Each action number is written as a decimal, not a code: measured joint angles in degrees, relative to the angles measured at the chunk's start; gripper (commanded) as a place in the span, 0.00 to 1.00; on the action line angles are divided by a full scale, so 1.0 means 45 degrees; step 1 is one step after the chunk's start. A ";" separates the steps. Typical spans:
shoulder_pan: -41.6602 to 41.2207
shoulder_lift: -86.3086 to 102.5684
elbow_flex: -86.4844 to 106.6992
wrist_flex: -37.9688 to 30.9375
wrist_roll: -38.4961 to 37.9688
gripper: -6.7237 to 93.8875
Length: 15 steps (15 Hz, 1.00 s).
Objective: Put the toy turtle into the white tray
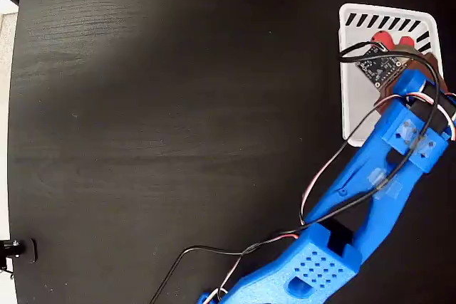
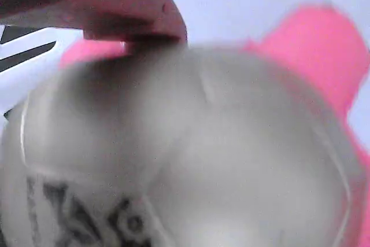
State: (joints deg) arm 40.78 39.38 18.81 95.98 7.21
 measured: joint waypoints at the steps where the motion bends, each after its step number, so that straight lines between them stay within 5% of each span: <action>1: -0.0020 -0.0039 0.0000 0.0000 -0.0059 0.68; 6: 0.0000 -0.0176 0.0000 0.0000 -0.0234 0.68; 7: 0.0000 -0.0176 0.0000 0.0000 -0.0234 0.62; 10: 0.0000 -0.0176 -0.0039 0.0000 0.0000 0.10; 15: -0.0156 0.1484 0.0176 -0.0605 0.0762 0.07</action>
State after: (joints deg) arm 40.08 46.05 19.60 93.25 10.63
